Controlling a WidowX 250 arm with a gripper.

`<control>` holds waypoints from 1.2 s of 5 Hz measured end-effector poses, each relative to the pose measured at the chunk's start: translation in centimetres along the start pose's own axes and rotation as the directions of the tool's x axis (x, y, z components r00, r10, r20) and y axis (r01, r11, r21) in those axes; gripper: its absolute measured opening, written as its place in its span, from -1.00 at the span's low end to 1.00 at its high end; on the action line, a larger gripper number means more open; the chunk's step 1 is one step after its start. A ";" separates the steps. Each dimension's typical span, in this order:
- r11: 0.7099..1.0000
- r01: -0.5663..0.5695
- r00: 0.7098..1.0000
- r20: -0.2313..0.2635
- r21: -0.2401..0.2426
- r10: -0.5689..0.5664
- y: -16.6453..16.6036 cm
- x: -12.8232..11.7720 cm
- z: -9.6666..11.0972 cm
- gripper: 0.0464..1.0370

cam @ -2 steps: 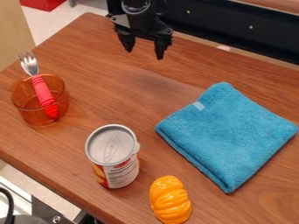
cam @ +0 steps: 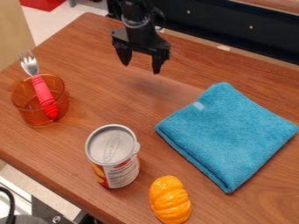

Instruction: Moved the blue towel to the top of the table

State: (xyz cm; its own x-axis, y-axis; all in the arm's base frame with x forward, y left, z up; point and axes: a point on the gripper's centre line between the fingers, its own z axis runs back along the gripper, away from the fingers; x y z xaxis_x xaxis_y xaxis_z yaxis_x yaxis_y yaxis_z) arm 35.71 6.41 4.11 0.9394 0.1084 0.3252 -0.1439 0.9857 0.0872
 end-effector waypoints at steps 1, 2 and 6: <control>0.997 0.071 0.997 0.005 -0.022 -0.071 -2.8 -0.4 2.2 0.93; 0.990 0.126 0.990 -0.062 -0.064 -0.130 -6.0 -1.8 3.0 0.93; 0.900 0.379 0.918 -0.034 -0.214 -0.394 -15.7 -6.5 2.4 -0.72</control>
State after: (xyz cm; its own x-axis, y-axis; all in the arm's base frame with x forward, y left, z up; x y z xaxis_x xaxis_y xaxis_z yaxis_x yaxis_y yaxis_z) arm 31.16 -10.11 2.86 0.9300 -0.2848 0.2326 0.2928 0.9562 0.0001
